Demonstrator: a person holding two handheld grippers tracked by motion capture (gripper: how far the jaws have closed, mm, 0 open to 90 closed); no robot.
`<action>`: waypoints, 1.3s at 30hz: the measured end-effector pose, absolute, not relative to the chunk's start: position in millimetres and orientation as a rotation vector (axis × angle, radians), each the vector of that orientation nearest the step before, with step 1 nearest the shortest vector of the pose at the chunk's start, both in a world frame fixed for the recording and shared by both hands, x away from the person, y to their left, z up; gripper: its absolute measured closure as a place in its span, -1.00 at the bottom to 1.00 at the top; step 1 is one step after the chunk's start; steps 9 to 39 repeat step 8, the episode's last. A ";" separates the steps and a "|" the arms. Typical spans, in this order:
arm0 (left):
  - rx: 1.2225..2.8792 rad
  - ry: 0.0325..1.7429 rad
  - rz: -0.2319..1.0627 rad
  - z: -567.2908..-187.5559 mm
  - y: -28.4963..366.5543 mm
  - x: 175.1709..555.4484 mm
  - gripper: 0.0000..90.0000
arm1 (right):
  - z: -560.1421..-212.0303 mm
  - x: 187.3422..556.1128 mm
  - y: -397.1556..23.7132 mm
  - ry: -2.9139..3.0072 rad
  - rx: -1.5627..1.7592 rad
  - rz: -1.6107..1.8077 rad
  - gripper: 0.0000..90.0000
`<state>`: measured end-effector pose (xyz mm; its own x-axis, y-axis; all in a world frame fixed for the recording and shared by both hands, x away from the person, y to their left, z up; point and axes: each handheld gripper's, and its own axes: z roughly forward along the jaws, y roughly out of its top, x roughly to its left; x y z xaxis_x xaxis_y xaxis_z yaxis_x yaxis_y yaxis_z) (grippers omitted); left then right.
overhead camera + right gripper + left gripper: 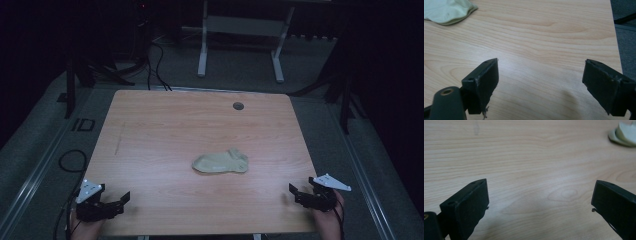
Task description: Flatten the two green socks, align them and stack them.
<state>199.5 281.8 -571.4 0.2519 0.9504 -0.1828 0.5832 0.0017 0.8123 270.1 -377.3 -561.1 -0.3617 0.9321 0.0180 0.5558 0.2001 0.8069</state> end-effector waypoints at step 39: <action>1.690 1.443 0.553 -575.2 282.3 197.4 -0.97 | -563.8 268.7 -379.5 1.971 1.405 1.033 -0.70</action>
